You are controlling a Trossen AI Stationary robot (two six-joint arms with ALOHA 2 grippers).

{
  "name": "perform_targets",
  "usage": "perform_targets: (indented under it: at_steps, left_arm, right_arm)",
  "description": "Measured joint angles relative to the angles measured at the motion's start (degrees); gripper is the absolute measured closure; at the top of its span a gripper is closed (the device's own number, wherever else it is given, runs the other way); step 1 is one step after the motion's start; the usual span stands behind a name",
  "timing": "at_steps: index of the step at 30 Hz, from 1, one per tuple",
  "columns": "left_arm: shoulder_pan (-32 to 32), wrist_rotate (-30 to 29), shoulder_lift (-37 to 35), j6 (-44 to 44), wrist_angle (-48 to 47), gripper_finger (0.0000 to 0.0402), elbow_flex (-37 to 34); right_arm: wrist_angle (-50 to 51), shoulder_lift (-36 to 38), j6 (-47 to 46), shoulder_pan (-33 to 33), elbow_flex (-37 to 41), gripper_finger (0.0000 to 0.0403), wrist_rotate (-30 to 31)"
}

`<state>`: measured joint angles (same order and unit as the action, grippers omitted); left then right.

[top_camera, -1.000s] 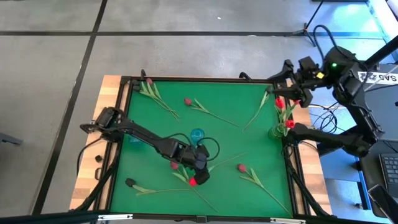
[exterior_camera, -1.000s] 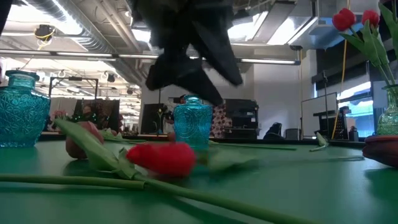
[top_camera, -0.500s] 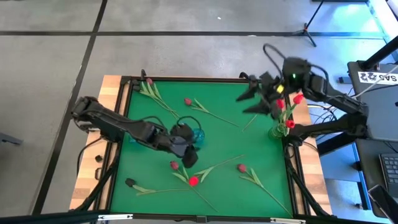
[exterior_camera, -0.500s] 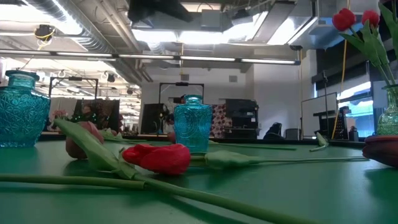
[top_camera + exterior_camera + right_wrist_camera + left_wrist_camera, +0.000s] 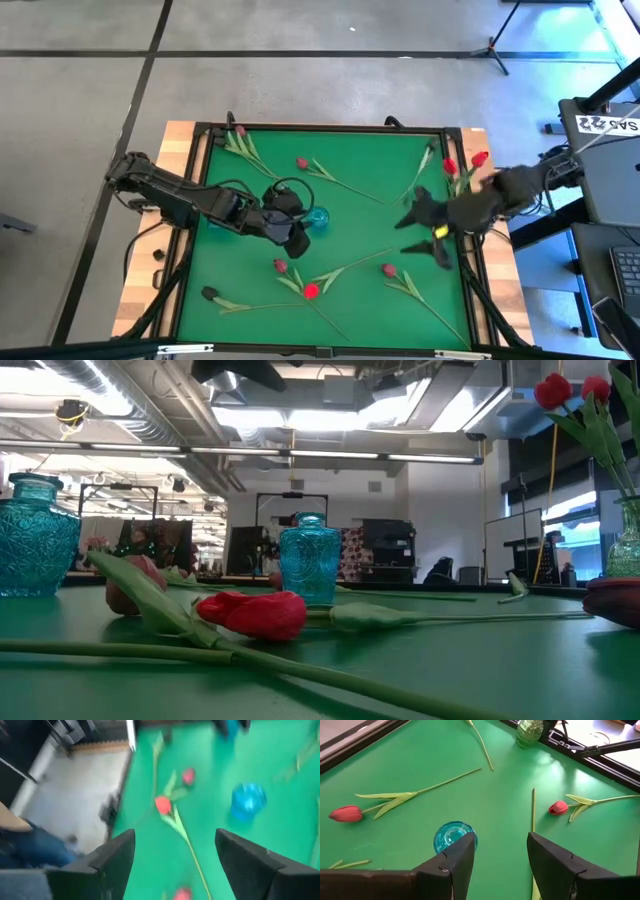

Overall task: Sort flowers into vase by color
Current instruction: Put the pink flower into the green flower vase

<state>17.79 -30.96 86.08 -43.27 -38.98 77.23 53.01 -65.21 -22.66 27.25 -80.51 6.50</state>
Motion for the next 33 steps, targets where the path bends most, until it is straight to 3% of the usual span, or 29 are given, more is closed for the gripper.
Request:
perform_targets:
  at_steps: [5, 8, 11, 17, 24, 33]
  left_arm:
    - [-0.32, -0.09, 0.00, 0.18, -0.27, 0.0224, 0.00]
    - [-0.27, -0.04, 0.00, 0.11, -1.24, 0.0220, 0.00]
    - [-0.27, 0.26, 0.00, 0.09, -2.07, 0.0216, 0.00]
    - [-0.27, 2.58, -0.61, -0.87, -8.33, 0.0215, 0.00]
    - [0.28, 3.35, -6.78, -6.17, -16.33, 0.0215, 0.00]
    - [2.26, 1.88, -12.50, -10.72, -20.16, 0.0221, 0.04]
  right_arm:
    - [6.00, -5.87, -2.27, 6.28, 0.00, 0.0069, 3.52]
    - [5.95, -9.55, 0.94, 7.37, 0.02, 0.0029, 5.09]
    - [5.83, -13.54, 6.50, 6.93, 0.02, 0.0015, 6.40]
    - [-1.70, -22.39, 17.63, 3.25, 0.00, 0.0067, 5.33]
    - [-13.64, -33.32, 24.73, 0.68, 0.02, 0.0135, 0.93]
    - [-19.87, -43.64, 25.63, 0.03, 0.04, 0.0162, -0.03]
